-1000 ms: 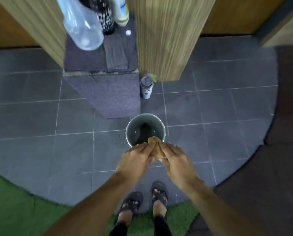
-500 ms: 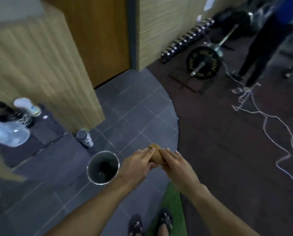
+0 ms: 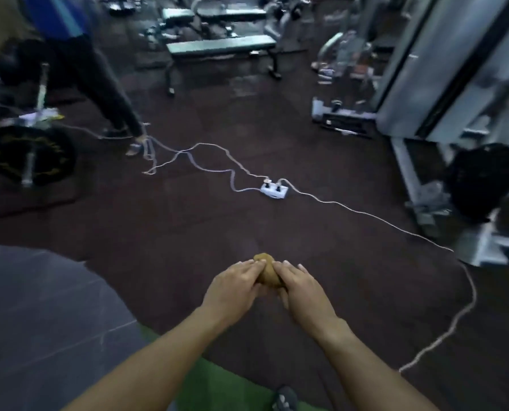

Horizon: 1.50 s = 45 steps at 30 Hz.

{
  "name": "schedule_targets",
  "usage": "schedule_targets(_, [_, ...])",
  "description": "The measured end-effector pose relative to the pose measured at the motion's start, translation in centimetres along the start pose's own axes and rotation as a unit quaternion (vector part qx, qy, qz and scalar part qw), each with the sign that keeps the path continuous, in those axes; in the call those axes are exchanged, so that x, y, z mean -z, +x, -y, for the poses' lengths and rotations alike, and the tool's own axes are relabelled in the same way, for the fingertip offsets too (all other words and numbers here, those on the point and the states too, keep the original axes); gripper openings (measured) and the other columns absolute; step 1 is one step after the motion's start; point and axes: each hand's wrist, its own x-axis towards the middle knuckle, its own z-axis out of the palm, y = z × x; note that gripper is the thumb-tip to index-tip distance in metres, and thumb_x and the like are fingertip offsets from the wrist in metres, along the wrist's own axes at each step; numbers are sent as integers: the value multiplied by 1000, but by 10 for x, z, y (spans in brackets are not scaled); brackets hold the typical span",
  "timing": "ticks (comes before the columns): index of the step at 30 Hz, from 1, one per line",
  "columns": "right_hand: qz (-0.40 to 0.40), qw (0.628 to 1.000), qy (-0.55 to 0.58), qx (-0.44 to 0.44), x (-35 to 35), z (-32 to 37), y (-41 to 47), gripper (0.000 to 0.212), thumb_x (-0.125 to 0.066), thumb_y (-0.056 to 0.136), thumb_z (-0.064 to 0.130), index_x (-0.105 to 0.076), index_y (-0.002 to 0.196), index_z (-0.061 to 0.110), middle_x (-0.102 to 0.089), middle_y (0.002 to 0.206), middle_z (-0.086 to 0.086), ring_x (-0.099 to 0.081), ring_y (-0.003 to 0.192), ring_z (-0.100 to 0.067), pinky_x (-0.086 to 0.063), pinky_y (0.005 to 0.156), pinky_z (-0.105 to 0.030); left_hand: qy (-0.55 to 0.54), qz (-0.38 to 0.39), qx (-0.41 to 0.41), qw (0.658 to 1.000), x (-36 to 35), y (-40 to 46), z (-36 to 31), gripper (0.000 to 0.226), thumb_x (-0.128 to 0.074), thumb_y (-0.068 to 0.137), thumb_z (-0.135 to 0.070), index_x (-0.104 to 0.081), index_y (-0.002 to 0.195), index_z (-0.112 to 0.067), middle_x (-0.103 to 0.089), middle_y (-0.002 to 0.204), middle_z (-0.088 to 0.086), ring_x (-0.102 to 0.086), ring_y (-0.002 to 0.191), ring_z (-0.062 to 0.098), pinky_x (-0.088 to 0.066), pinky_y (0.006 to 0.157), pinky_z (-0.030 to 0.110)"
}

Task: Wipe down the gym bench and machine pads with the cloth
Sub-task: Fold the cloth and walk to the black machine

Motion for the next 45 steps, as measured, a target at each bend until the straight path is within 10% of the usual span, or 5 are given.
schedule_targets(17, [-181, 918, -2, -354, 214, -306, -80, 51, -54, 89, 5, -47, 138, 19, -58, 132, -1, -41, 136, -22, -17, 116, -31, 15, 216, -359, 908, -138, 307, -330, 55, -48, 98, -39, -35, 148, -20, -43, 149, 1, -38, 137, 17, -23, 106, 22])
schedule_targets(28, [-281, 804, 12, -525, 292, -426, -97, 43, -62, 91, 17, -51, 132, 17, -62, 121, -6, -52, 122, -31, -29, 110, -34, -20, 317, -508, 801, -210, 443, -488, 53, -58, 92, -27, -44, 143, -21, -54, 139, 0, -49, 126, 22, -42, 99, 37])
schedule_targets(45, [-324, 759, 26, -564, 414, -660, -260, 35, -57, 89, 13, -53, 124, 17, -59, 109, -1, -58, 103, -31, -39, 105, -41, -20, 321, -564, 761, -364, 487, -781, 52, -62, 88, -27, -49, 138, -19, -59, 133, 1, -55, 119, 24, -48, 93, 40])
